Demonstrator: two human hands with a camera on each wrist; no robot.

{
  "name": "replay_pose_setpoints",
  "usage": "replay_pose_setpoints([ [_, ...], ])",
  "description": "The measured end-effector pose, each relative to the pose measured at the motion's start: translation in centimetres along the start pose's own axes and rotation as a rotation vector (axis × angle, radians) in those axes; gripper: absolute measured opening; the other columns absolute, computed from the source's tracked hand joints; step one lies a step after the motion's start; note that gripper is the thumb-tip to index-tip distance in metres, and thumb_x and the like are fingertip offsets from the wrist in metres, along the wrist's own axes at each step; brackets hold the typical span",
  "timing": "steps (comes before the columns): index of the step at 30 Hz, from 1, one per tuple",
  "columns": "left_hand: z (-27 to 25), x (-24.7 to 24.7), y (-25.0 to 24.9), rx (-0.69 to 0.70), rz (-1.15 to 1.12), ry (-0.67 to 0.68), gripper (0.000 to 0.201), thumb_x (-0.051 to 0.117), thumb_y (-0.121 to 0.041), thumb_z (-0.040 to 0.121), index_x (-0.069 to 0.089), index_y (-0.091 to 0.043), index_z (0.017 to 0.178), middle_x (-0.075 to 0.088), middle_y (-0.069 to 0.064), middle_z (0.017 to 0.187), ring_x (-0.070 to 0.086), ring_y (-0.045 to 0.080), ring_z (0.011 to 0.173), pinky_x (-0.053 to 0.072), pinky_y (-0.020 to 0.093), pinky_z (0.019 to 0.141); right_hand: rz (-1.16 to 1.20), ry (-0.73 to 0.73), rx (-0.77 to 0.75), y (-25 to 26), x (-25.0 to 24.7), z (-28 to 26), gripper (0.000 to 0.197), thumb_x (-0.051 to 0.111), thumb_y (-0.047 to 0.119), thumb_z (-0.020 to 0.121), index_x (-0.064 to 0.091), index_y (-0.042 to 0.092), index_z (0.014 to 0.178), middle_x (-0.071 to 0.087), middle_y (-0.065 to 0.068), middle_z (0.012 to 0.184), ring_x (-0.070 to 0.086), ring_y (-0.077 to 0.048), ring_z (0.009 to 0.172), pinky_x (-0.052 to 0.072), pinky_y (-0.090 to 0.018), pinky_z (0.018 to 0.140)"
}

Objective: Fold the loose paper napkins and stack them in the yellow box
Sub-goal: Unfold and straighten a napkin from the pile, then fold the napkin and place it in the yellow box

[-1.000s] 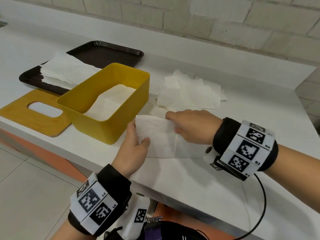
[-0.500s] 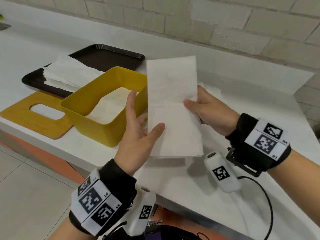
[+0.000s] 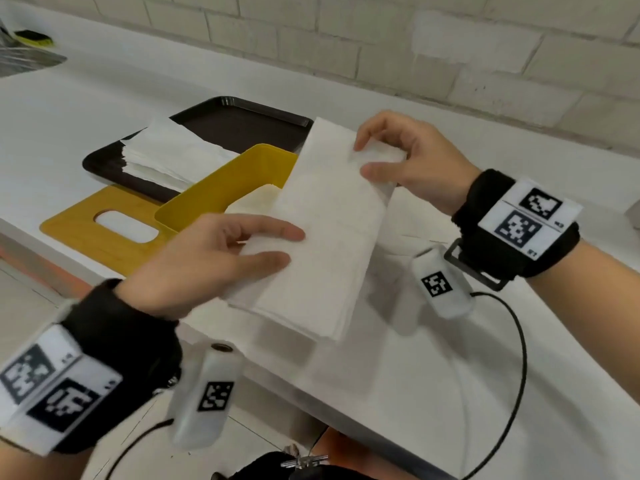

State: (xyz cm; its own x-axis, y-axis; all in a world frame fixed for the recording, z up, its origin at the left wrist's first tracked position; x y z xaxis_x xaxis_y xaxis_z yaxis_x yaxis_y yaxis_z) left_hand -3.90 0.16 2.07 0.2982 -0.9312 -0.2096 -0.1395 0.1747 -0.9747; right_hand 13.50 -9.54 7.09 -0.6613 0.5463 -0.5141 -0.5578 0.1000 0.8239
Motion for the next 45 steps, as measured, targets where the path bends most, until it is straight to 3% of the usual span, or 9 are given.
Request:
replay_pose_setpoints([
  [6, 2.4, -6.2, -1.6, 0.017, 0.243, -0.196, 0.03, 0.068, -0.004, 0.078, 0.069, -0.027, 0.096, 0.073, -0.009, 0.093, 0.067, 0.003, 0.079, 0.051, 0.01, 0.069, -0.366, -0.013, -0.051, 1.7, 1.0, 5.6, 0.025, 0.055, 0.0, 0.086, 0.068, 0.018, 0.097, 0.059, 0.007, 0.098, 0.051, -0.002, 0.094, 0.034, 0.0, 0.077],
  [11, 5.6, -8.9, -0.4, -0.051, 0.765, -0.342, 0.036, 0.066, -0.012, 0.083, 0.062, -0.023, 0.116, 0.058, 0.005, 0.123, 0.052, 0.023, 0.11, 0.04, 0.029, 0.093, -0.634, 0.092, 0.033, -1.0, 3.9, 9.7, 0.027, 0.055, 0.003, 0.087, 0.065, 0.017, 0.108, 0.052, -0.003, 0.129, 0.045, -0.017, 0.121, 0.027, -0.01, 0.082],
  [19, 7.3, -6.7, 4.3, -0.277, 1.084, -0.081, 0.048, 0.069, -0.019, 0.082, 0.054, -0.017, 0.127, 0.051, 0.006, 0.127, 0.048, 0.023, 0.112, 0.035, 0.023, 0.083, -0.929, 0.579, 0.177, -5.5, 9.8, 10.8, 0.037, 0.059, 0.008, 0.088, 0.059, 0.02, 0.123, 0.051, -0.008, 0.129, 0.049, -0.019, 0.097, 0.037, -0.021, 0.072],
  [24, 7.6, -6.2, 5.1, -0.423, 1.164, 0.044, 0.051, 0.071, -0.017, 0.08, 0.054, -0.015, 0.127, 0.054, 0.007, 0.122, 0.051, 0.022, 0.104, 0.042, 0.024, 0.08, -0.997, 0.731, 0.178, -6.4, 12.2, 10.8, 0.036, 0.055, 0.013, 0.091, 0.056, 0.014, 0.126, 0.052, -0.007, 0.132, 0.049, -0.025, 0.119, 0.036, -0.021, 0.083],
  [29, 8.1, -4.4, 3.4, -0.176, 1.527, 0.139, 0.041, 0.06, -0.029, 0.088, 0.052, -0.035, 0.128, 0.037, -0.001, 0.127, 0.031, 0.022, 0.12, 0.036, 0.028, 0.098, -1.132, 0.65, 0.091, -5.7, 12.5, 11.4, 0.032, 0.056, 0.023, 0.09, 0.055, 0.017, 0.121, 0.04, -0.004, 0.132, 0.04, -0.028, 0.119, 0.041, -0.04, 0.098],
  [33, 7.5, -3.5, 4.6, -0.249, 1.162, 0.328, 0.034, 0.041, -0.025, 0.097, 0.051, -0.037, 0.127, 0.048, -0.004, 0.134, 0.045, 0.015, 0.118, 0.035, 0.025, 0.101, -1.152, 0.83, 0.082, -5.5, 13.3, 10.3, 0.043, 0.034, 0.004, 0.097, 0.045, 0.018, 0.137, 0.039, -0.003, 0.144, 0.041, -0.023, 0.126, 0.036, -0.027, 0.1],
  [36, 7.1, -2.5, 5.5, -0.326, 1.208, 0.484, 0.038, 0.03, -0.024, 0.1, 0.045, -0.032, 0.135, 0.04, -0.006, 0.147, 0.039, 0.014, 0.13, 0.027, 0.022, 0.106, -1.216, 0.98, 0.136, -6.2, 13.8, 9.7, 0.05, 0.022, 0.003, 0.1, 0.027, 0.022, 0.145, 0.025, -0.005, 0.152, 0.036, -0.02, 0.125, 0.036, -0.019, 0.09],
  [38, 7.0, -2.2, 6.1, -0.367, 1.292, 0.589, 0.041, 0.023, -0.025, 0.102, 0.043, -0.025, 0.138, 0.033, -0.006, 0.15, 0.034, 0.014, 0.134, 0.022, 0.022, 0.107, -1.26, 1.046, 0.153, -6.6, 14.1, 9.5, 0.049, 0.02, 0.006, 0.101, 0.022, 0.023, 0.146, 0.019, -0.004, 0.154, 0.027, -0.023, 0.135, 0.027, -0.024, 0.103],
  [45, 7.6, -2.4, 5.3, -0.386, 1.264, 0.569, 0.029, 0.036, -0.024, 0.097, 0.063, -0.016, 0.103, 0.061, -0.003, 0.104, 0.051, 0.016, 0.093, 0.039, 0.015, 0.081, -1.046, 0.837, 0.193, -5.1, 13.1, 9.9, 0.039, 0.034, 0.004, 0.097, 0.051, 0.013, 0.131, 0.044, -0.004, 0.141, 0.042, -0.022, 0.127, 0.034, -0.025, 0.1],
])
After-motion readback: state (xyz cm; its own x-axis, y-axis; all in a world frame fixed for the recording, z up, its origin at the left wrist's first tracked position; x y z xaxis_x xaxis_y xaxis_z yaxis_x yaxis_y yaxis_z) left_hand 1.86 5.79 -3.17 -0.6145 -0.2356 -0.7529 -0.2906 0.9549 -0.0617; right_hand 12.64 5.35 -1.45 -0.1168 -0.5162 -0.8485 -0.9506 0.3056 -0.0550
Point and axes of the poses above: each hand's wrist, its own z-axis towards the middle knuckle, its own x-axis out of the palm, y = z × x, the point moved 7 cm from there along z, towards the middle knuckle
